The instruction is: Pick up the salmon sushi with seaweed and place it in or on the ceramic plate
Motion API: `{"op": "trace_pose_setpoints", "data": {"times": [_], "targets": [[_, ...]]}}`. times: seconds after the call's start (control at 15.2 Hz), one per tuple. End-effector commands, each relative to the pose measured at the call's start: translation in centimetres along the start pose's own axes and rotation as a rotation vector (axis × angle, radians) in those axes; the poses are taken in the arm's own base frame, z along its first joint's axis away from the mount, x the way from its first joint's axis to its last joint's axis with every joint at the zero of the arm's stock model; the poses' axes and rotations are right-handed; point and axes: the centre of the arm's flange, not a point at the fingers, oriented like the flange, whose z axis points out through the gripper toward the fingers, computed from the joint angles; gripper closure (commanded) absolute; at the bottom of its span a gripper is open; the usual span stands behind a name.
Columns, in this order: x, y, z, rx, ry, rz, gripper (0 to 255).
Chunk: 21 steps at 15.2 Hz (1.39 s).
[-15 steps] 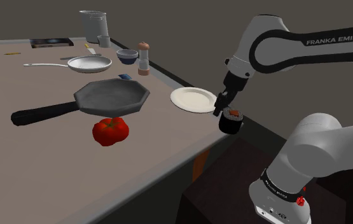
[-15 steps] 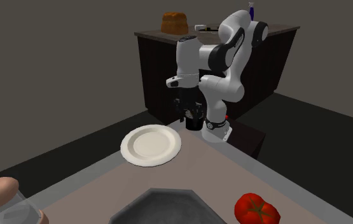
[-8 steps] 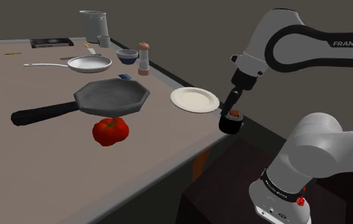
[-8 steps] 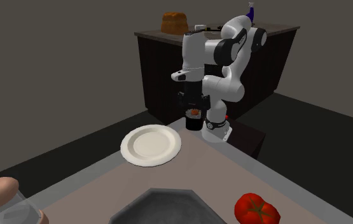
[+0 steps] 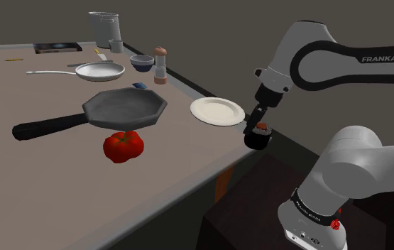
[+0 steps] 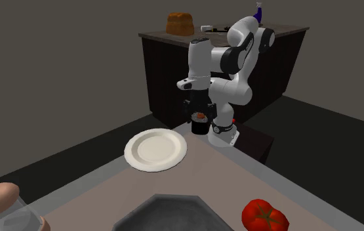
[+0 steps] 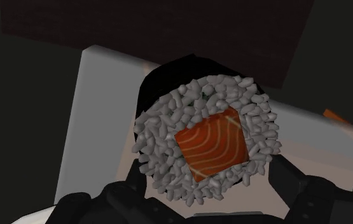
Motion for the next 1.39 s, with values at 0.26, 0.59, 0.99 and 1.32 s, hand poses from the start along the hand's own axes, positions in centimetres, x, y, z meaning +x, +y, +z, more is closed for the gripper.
{"op": "trace_pose_setpoints", "data": {"times": [0.26,0.59,0.99,1.32], "targets": [[0.0,0.0,0.0,0.000,0.000,0.000,255],[0.0,0.0,0.1,0.000,0.000,0.000,255],[0.3,-0.2,-1.5,0.000,0.000,0.000,255],[0.7,-0.5,-4.1,0.000,0.000,0.000,255]]}}
